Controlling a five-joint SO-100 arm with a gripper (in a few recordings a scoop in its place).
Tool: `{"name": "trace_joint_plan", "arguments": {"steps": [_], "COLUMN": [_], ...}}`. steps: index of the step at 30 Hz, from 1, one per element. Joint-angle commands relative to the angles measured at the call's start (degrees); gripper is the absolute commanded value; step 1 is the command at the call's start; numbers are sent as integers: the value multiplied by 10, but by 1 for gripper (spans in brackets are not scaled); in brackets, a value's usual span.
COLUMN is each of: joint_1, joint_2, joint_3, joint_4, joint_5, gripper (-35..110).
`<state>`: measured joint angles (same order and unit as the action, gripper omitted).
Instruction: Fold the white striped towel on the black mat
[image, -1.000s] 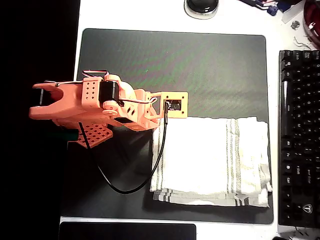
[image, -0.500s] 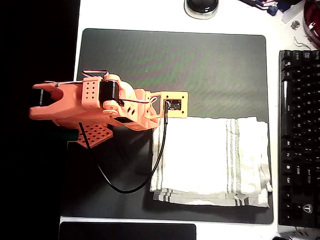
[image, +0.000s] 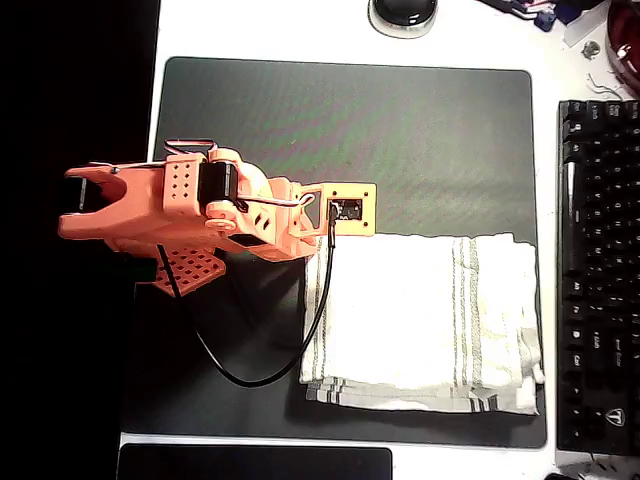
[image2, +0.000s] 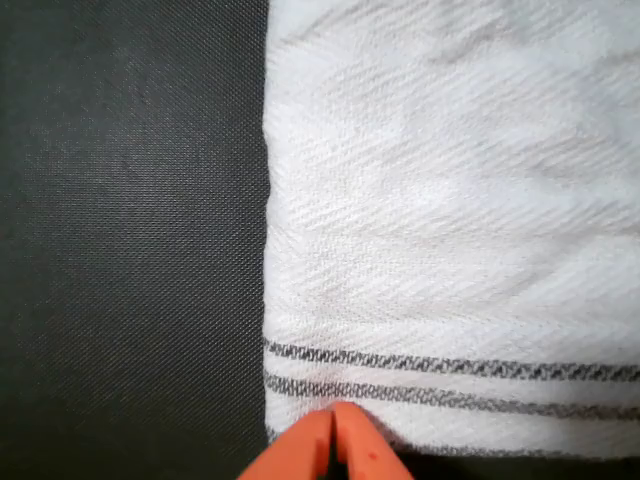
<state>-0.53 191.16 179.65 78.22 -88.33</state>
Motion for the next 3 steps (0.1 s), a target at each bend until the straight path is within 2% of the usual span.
{"name": "trace_joint_plan", "arguments": {"steps": [1, 3], "joint_1": [-6, -6], "joint_2": [13, 13], "joint_3": [12, 12], "joint_4": [14, 14], "joint_5": [-4, -4], "gripper": [0, 0]}}
